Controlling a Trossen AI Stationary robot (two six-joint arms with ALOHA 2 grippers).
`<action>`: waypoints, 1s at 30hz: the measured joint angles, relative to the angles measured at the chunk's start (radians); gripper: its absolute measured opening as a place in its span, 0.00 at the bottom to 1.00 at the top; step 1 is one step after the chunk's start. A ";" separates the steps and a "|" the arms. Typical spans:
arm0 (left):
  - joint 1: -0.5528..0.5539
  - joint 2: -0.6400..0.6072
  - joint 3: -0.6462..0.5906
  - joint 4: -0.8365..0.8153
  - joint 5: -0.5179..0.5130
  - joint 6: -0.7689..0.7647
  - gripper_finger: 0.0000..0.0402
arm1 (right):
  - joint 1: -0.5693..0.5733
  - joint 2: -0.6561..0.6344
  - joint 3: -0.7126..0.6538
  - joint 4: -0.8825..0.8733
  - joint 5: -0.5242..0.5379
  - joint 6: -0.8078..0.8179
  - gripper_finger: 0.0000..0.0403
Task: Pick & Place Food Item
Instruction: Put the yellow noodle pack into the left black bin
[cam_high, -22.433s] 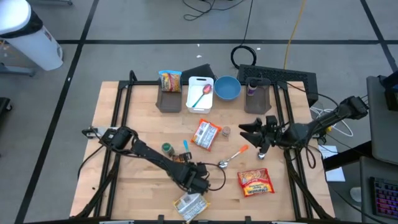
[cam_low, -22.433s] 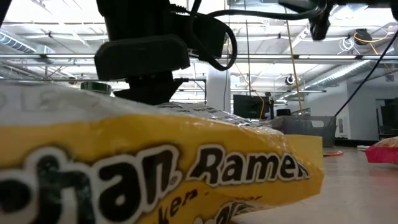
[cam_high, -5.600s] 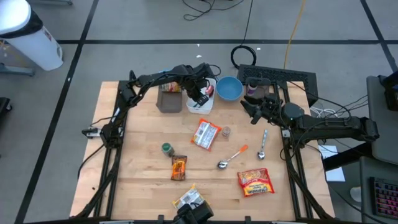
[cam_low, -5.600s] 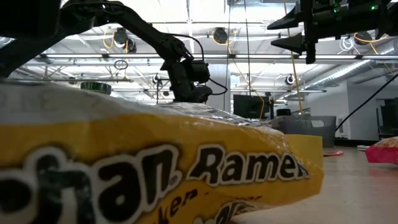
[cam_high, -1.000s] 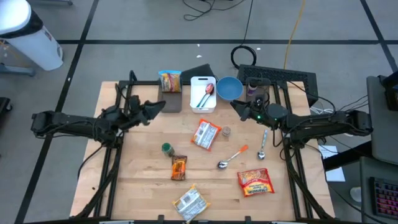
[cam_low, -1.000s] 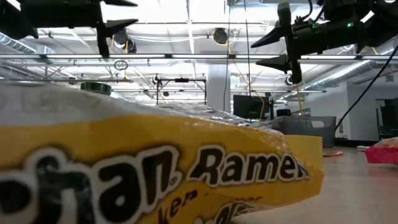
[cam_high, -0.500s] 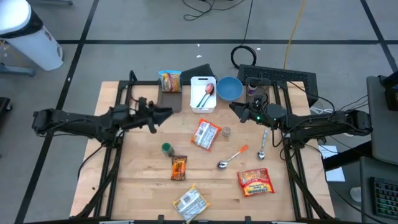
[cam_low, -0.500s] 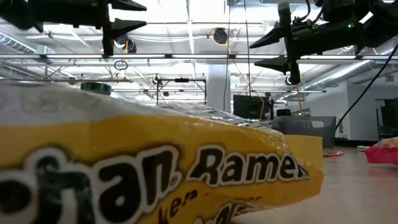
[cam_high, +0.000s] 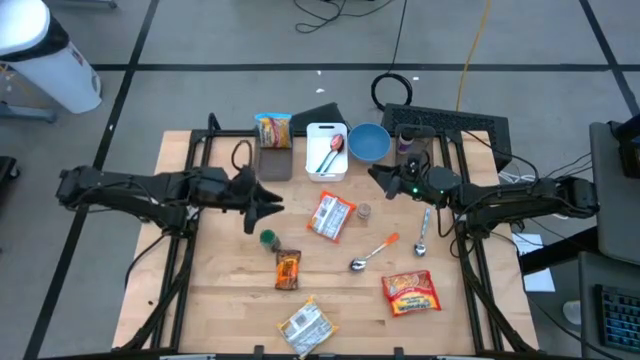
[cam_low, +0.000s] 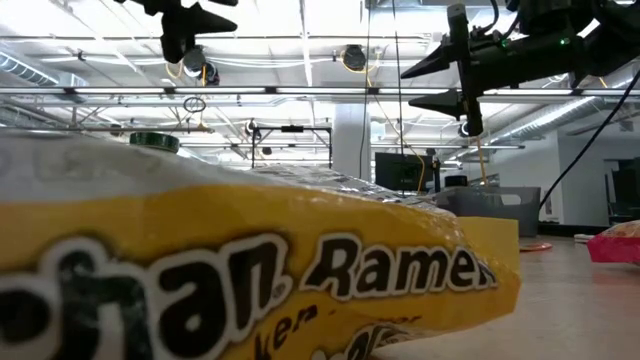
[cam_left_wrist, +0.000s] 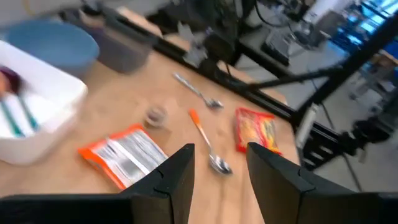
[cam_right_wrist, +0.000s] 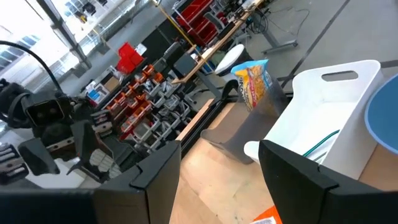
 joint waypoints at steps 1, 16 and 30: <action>-0.006 0.004 0.000 -0.006 0.011 -0.018 0.38 | 0.000 0.000 0.000 -0.001 -0.006 -0.006 0.52; -0.199 0.117 0.002 -0.102 0.059 -0.108 0.38 | 0.000 0.016 -0.001 -0.047 -0.007 -0.023 0.52; -0.257 0.316 0.001 -0.034 0.284 -0.223 0.38 | 0.000 0.016 -0.001 -0.061 -0.007 -0.030 0.52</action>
